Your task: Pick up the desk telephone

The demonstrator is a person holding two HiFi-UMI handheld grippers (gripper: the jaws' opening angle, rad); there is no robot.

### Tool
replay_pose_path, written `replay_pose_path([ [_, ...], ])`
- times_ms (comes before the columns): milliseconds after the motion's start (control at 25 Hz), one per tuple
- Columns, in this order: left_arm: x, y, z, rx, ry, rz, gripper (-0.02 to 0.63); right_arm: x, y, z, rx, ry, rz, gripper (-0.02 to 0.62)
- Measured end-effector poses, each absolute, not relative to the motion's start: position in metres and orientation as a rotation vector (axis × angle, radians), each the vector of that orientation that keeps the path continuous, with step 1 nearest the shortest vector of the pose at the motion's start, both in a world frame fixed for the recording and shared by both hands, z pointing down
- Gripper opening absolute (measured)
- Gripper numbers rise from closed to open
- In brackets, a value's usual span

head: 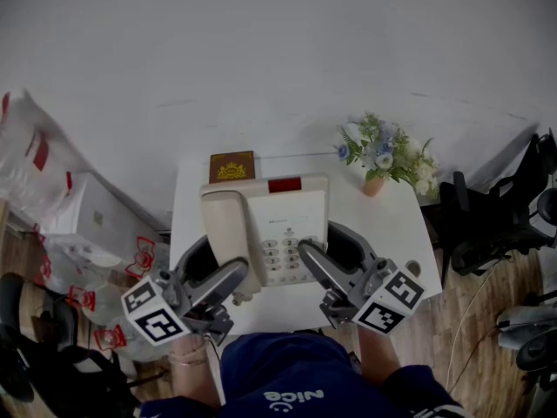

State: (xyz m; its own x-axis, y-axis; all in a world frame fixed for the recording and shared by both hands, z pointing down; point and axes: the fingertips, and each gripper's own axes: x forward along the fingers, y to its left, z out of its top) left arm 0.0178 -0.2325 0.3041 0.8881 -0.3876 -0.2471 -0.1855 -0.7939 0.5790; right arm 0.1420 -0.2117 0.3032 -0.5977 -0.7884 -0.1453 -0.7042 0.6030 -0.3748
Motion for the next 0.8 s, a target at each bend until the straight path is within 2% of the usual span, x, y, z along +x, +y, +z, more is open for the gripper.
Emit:
replay_pose_path([
  [800, 0.0207, -0.2337, 0.3104, 2.482, -0.412, -0.456, 0.370, 0.1444, -0.2134, 0.3097, -1.212, 2.536, -0.412, 0.230],
])
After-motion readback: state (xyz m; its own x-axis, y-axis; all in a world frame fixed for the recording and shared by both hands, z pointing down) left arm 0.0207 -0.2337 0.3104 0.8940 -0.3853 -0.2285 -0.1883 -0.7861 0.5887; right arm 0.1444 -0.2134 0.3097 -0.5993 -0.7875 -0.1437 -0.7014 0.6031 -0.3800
